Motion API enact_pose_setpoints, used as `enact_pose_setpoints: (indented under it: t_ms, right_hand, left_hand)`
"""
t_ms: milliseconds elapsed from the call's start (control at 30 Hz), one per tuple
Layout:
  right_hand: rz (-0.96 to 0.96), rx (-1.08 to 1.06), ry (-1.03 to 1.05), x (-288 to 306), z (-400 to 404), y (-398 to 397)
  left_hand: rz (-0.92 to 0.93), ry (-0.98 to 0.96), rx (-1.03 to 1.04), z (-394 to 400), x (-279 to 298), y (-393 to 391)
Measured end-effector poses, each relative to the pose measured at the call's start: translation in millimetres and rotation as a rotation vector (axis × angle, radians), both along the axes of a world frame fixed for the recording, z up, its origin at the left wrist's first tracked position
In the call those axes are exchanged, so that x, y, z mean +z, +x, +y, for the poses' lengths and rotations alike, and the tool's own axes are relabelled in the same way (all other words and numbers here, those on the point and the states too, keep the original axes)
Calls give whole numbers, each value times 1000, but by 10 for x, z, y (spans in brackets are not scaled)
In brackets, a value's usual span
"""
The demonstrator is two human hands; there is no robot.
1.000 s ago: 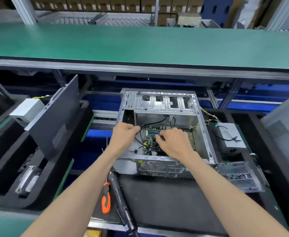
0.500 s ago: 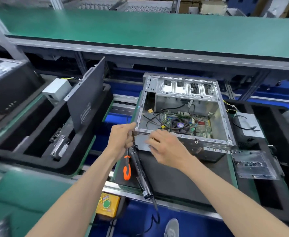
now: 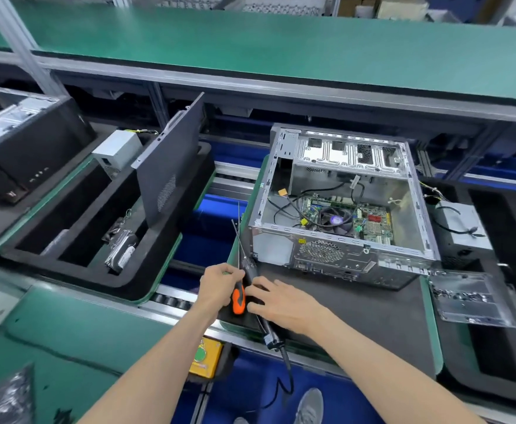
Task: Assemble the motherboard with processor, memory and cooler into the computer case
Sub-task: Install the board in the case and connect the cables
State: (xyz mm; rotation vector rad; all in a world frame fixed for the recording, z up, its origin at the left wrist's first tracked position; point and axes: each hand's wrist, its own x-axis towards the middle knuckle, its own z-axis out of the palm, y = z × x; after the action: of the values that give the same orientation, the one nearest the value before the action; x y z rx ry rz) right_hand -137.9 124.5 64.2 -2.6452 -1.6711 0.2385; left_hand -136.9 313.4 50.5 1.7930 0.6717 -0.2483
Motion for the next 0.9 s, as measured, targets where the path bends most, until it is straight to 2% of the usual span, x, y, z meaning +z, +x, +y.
enact_pose_setpoints:
  t_ms: [133,233,367,467,733,900]
  right_hand:
    - [-17,-11,-2,-71,20,19]
    - [5,1,133,-32,-103,29]
    - [222,-17,235,142,-213,11]
    - [296,-60,315,334,-178,-23]
    - [477,-281,648,1018,-96,-24]
    - [662,-491,985,1261,86,51]
  left_hand:
    - [-19,53,-48,10,-24,15]
    - [-42,96,-86,-1,-36,-2]
    - [-50,124,-90,-1,-44,-9]
    - [-46,140,-105,-16,-25,10]
    - [-21,121,-136,-22,-46,-3]
    - [-91,124,-214,9,-99,-20]
